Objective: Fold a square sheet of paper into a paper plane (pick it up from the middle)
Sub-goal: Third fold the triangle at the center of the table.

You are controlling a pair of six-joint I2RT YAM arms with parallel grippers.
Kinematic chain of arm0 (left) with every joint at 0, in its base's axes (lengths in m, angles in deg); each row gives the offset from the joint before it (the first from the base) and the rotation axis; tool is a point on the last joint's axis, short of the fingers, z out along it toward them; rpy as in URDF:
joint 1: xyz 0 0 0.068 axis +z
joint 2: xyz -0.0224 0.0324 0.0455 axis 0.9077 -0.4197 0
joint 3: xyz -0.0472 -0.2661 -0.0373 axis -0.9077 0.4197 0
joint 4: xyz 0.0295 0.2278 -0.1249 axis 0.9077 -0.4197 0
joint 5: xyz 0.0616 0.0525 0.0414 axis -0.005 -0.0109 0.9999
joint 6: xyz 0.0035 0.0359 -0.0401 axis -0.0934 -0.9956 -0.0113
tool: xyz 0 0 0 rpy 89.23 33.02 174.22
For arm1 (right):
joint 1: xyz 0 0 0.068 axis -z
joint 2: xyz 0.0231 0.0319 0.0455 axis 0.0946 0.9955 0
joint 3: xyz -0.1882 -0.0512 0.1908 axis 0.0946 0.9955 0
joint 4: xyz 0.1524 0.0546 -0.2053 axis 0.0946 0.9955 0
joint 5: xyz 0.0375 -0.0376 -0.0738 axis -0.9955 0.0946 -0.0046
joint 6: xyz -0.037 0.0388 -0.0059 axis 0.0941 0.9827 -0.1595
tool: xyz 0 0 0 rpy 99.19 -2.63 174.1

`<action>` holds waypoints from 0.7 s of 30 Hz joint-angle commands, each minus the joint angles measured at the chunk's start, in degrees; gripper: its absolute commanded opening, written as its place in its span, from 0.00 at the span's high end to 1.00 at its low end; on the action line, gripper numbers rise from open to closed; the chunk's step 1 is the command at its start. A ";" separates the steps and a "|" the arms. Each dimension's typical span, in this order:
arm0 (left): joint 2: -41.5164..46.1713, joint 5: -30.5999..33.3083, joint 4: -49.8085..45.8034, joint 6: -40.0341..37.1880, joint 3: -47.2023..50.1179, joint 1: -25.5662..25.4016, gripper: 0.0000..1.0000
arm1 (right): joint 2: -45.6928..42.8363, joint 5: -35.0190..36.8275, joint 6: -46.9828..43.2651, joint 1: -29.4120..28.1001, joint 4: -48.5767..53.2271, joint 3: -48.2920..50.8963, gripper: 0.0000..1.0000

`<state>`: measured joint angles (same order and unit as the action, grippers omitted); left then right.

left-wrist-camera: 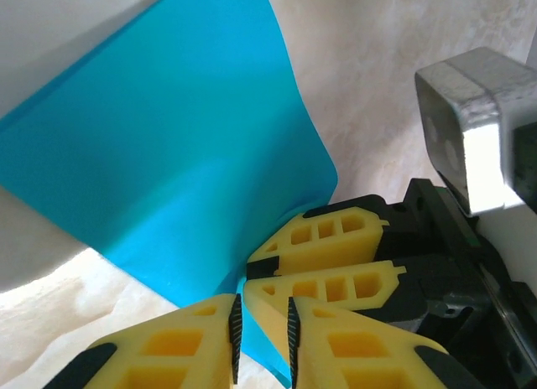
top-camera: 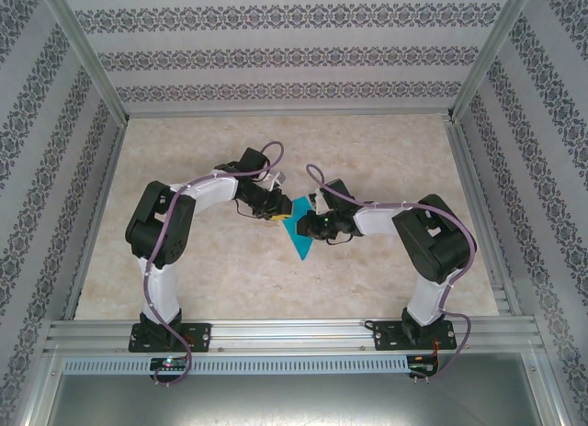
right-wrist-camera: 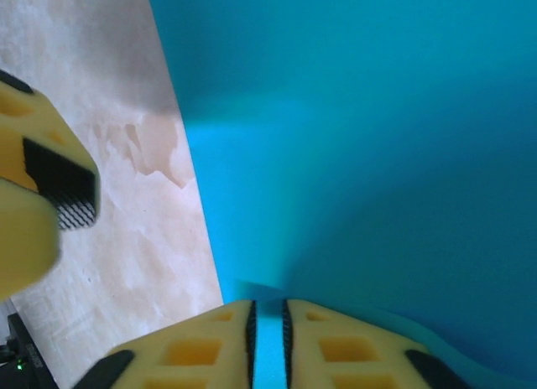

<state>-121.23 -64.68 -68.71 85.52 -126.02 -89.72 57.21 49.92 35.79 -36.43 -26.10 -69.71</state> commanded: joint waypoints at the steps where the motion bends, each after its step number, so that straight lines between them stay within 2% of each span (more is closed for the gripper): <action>1: -1.46 -1.44 0.87 -0.18 -0.05 -1.51 0.76 | 1.45 1.61 -0.73 -0.64 4.31 1.97 0.87; 9: -2.87 -0.81 0.81 -0.70 1.69 -3.01 0.77 | 1.24 1.98 -0.84 -0.55 4.86 2.04 0.98; 21: -4.56 0.54 -2.79 -3.59 1.31 -3.96 0.73 | 0.93 1.72 -0.79 -0.37 4.60 2.69 1.00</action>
<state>-124.86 -64.84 -69.02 84.30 -124.88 -92.67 57.21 50.03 35.83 -36.41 -26.01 -69.36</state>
